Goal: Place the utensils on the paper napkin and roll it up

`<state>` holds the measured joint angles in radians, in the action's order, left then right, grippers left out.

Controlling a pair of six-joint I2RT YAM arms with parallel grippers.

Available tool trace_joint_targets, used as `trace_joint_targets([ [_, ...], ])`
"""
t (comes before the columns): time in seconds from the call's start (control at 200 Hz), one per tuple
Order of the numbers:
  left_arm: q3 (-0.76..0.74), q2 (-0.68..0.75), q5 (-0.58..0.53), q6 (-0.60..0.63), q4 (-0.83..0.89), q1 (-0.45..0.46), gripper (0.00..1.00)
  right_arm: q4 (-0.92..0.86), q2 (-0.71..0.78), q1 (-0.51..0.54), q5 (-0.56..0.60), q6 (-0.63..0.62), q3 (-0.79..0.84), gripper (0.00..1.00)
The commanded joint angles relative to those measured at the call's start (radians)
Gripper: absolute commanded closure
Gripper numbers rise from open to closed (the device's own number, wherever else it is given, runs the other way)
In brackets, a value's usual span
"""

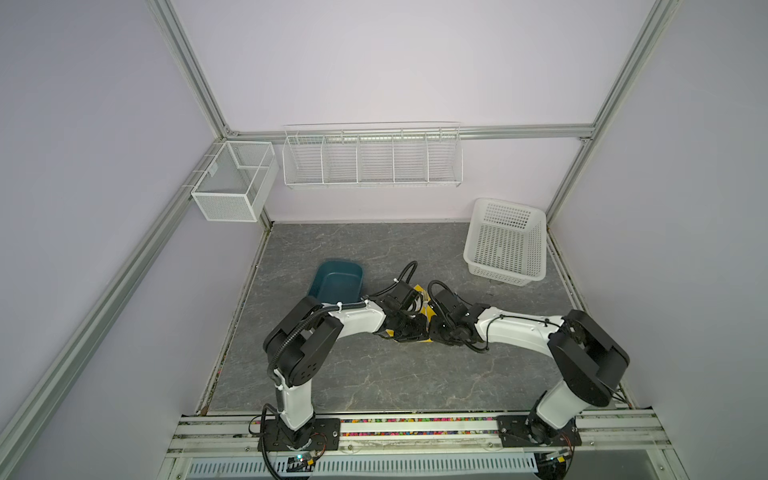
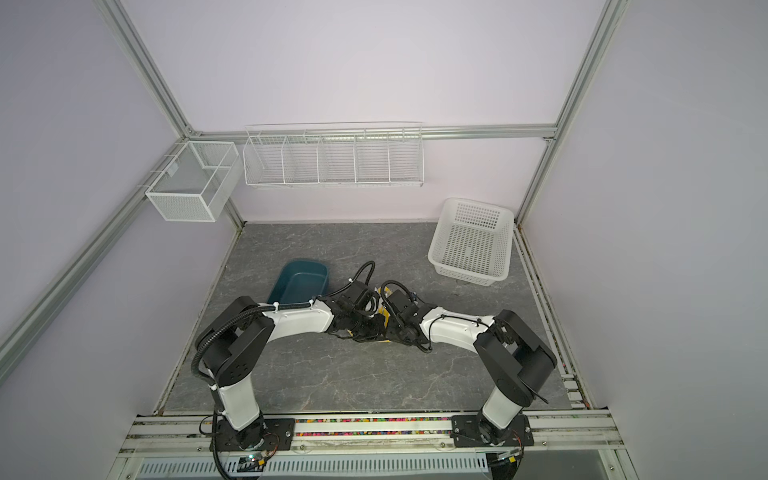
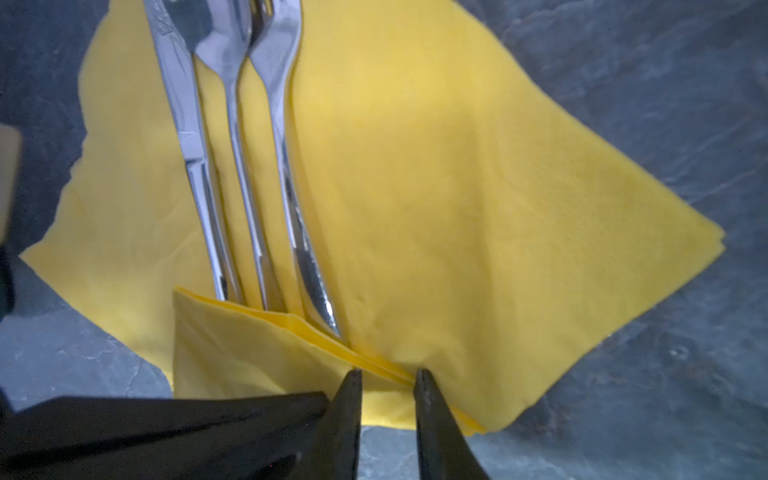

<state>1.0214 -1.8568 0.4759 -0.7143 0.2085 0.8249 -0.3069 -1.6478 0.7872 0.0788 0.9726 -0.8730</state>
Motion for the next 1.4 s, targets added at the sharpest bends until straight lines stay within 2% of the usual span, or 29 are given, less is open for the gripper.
trace_joint_targets([
  [0.0,0.022,-0.02,-0.008,-0.005,0.006,0.006,0.94,-0.008,0.02,-0.008,-0.013,0.011,0.037,0.73],
  [0.17,0.026,-0.027,-0.023,0.003,0.017,0.006,0.94,0.041,0.103,-0.019,-0.009,0.0,0.083,0.7],
  [0.29,0.029,-0.024,-0.017,0.012,0.019,0.006,0.94,0.031,0.19,-0.065,0.004,-0.013,0.122,0.68],
  [0.56,0.034,-0.019,-0.017,0.014,0.018,0.006,0.94,0.185,0.306,-0.27,-0.173,0.002,0.285,0.63],
  [0.675,0.038,-0.02,-0.013,0.015,0.02,0.006,0.94,0.253,0.293,-0.313,-0.259,0.003,0.303,0.62],
  [0.91,0.045,-0.027,-0.014,0.021,0.031,0.006,0.94,0.313,0.207,-0.315,-0.296,0.033,0.289,0.61],
  [1.335,0.065,-0.031,-0.016,0.033,0.044,0.006,0.94,0.274,0.174,-0.33,-0.216,0.06,0.286,0.57],
  [1.395,0.07,-0.035,-0.015,0.033,0.047,0.006,0.94,0.299,0.145,-0.33,-0.226,0.054,0.28,0.53],
])
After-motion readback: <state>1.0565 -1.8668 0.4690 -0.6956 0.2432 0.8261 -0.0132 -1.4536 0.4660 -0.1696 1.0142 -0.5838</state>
